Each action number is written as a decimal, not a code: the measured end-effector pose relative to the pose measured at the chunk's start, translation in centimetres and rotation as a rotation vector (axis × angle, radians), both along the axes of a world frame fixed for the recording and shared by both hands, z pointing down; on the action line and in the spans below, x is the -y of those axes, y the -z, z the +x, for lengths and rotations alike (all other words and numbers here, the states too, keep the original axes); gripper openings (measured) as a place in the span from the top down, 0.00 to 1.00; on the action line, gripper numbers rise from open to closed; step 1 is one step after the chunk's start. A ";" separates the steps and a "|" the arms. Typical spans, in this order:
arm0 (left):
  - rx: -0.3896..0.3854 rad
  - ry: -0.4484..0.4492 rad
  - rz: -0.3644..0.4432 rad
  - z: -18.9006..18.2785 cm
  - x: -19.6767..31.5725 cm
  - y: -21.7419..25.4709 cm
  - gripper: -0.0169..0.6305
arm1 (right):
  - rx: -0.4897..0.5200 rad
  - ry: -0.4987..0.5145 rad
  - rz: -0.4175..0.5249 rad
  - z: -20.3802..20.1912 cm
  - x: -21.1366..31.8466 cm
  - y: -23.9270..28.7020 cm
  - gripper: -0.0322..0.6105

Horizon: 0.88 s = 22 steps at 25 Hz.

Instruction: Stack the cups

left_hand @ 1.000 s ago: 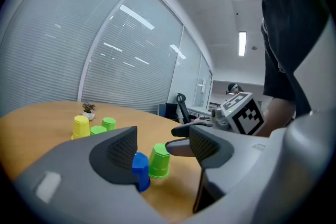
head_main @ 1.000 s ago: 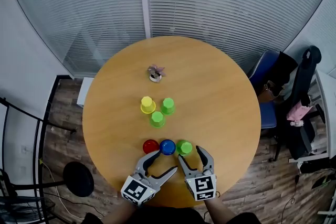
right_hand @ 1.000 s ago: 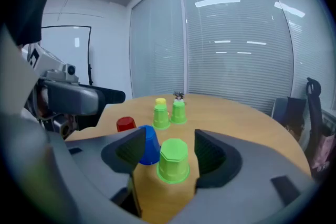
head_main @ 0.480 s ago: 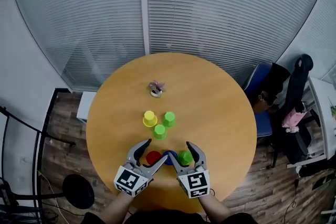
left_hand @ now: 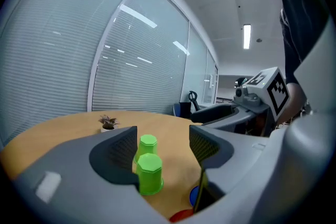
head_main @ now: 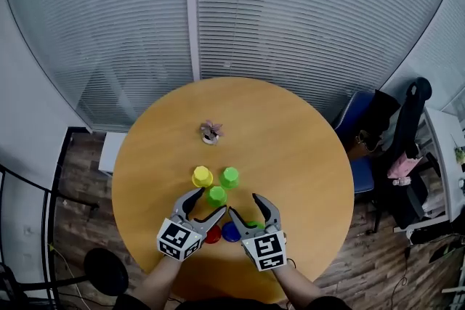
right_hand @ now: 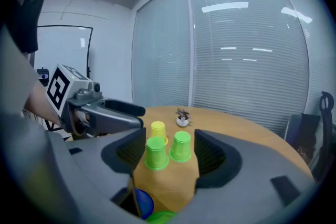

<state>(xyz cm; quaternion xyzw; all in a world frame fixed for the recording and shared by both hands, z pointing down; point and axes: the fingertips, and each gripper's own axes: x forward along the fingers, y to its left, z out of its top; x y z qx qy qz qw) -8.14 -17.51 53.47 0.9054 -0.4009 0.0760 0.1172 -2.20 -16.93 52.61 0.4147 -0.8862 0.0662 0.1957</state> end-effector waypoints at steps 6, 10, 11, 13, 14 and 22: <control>0.105 -0.065 -0.141 0.7 1.9 -4.6 0.52 | 0.013 -0.018 -0.040 0.5 1.3 -1.2 0.54; 0.142 -0.096 -0.185 1.1 2.2 -6.5 0.52 | 0.022 -0.030 -0.066 0.6 1.5 -2.0 0.54; 0.152 -0.101 -0.197 1.2 2.2 -7.0 0.52 | 0.024 -0.029 -0.075 0.5 1.4 -2.2 0.54; 0.172 -0.107 -0.218 1.3 2.2 -7.9 0.52 | 0.026 -0.023 -0.086 0.3 1.3 -2.5 0.54; 0.182 -0.110 -0.227 1.4 2.2 -8.3 0.52 | 0.027 -0.020 -0.089 0.3 1.2 -2.6 0.54; 0.243 -0.082 -0.245 1.2 2.8 -9.4 0.62 | 0.035 -0.025 -0.108 0.6 0.7 -2.9 0.54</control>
